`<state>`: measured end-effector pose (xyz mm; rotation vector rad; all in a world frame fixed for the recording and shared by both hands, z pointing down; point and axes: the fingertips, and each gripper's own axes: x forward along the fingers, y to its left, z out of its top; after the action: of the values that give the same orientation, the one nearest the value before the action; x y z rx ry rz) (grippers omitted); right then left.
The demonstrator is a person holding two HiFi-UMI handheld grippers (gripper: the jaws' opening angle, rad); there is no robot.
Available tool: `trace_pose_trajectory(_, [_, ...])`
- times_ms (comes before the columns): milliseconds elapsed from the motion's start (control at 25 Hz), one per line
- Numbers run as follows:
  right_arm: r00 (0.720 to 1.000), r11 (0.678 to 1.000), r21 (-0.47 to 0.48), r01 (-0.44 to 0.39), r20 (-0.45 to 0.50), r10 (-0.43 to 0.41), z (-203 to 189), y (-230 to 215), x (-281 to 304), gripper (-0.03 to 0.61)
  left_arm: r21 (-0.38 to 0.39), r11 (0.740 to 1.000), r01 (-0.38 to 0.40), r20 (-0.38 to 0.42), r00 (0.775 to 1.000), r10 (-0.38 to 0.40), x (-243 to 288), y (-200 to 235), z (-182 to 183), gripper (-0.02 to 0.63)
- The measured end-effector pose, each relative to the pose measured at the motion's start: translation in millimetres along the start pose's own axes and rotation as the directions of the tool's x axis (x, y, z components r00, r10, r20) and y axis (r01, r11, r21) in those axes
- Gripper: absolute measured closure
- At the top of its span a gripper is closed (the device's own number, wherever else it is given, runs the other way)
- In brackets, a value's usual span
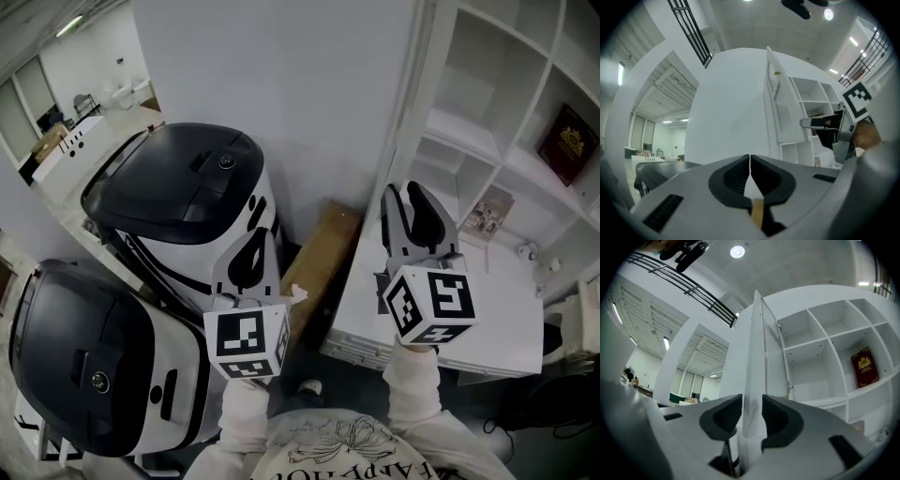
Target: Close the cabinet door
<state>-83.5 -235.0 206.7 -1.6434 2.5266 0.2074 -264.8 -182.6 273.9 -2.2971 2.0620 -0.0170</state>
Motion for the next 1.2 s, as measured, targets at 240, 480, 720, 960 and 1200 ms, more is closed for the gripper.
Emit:
trace_pose_trajectory(240, [1.0, 1.0, -0.027, 0.013, -0.013, -0.013, -0.4, 1.3, 9.2, 0.46, -0.012, 1.0, 0.007, 0.001, 1.0, -0.007, 9.0, 5.3, -3.6, 0.606])
trace_pose_trajectory(480, [0.999, 0.998, -0.044, 0.049, -0.021, -0.05, -1.9, 1.1, 12.5, 0.463, -0.023, 0.999, 0.026, -0.002, 1.0, -0.026, 21.0, 6.1, -7.8, 0.606])
trace_pose_trajectory(720, [0.998, 0.997, -0.027, 0.068, -0.01, -0.069, -2.4, -1.2, 11.2, 0.472, -0.03, 0.997, 0.071, 0.0, 0.997, -0.071, 38.1, -1.4, -11.4, 0.606])
trace_pose_trajectory(960, [0.998, 0.997, -0.018, 0.069, 0.012, -0.069, -3.0, -5.5, 8.7, 0.477, -0.036, 0.989, 0.144, 0.002, 0.99, -0.144, 57.5, -17.8, -14.4, 0.606])
trace_pose_trajectory(1200, [0.995, 0.995, -0.004, 0.098, 0.015, -0.098, -3.4, -12.2, 2.8, 0.485, -0.038, 0.971, 0.234, 0.007, 0.972, -0.234, 73.5, -38.2, -17.5, 0.606])
